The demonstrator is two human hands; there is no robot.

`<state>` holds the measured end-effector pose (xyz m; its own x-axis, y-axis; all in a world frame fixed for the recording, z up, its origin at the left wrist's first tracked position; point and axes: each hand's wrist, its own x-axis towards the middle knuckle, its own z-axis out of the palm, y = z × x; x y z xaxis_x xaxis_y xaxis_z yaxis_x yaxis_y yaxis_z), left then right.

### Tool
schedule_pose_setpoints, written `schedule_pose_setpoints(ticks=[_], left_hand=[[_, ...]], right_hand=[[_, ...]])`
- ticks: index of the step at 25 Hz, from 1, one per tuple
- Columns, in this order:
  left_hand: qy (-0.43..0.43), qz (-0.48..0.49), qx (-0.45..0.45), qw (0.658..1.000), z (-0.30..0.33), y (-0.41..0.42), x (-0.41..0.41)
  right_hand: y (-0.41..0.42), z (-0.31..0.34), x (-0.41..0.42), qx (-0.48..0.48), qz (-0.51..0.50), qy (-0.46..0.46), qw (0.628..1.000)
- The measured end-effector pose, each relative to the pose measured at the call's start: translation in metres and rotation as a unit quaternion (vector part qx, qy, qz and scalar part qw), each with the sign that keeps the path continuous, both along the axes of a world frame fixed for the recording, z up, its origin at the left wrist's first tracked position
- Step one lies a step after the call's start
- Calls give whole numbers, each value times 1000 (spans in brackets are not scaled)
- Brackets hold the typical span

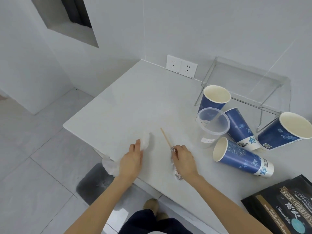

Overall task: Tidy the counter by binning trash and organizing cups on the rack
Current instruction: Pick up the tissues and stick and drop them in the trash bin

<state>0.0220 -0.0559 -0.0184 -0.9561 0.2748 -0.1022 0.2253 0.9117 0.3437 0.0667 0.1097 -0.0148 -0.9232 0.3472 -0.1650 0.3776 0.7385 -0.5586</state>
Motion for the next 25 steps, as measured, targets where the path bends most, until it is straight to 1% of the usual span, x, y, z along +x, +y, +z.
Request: schedule_pose_setpoints(ticks=[2, 5, 7, 9, 14, 19, 21, 22, 25], left_hand=[[5, 59, 39, 997, 8, -11, 11], [-5, 147, 100, 984, 11, -37, 33], [-31, 218, 133, 966, 14, -58, 50], [-54, 278, 183, 941, 16, -75, 68], [-102, 418, 304, 850, 17, -114, 96], [-172, 535, 410, 718, -5, -168, 99], [-201, 564, 432, 675, -15, -196, 95], [-214, 569, 437, 663, -20, -209, 91], [-239, 573, 449, 643, -34, -249, 72]], right_hand=[[-10, 7, -1, -59, 24, 27, 998], [-29, 17, -7, -155, 71, 21, 985], [-49, 21, -9, -189, 106, 8, 976], [-70, 20, -9, -203, 146, -7, 968], [-120, 9, -3, -239, 209, -52, 947], [-181, -11, -16, -242, 250, -140, 927], [-214, -20, -26, -234, 253, -165, 924], [-229, -24, -31, -229, 255, -175, 923], [-271, -37, -50, -221, 252, -201, 920]])
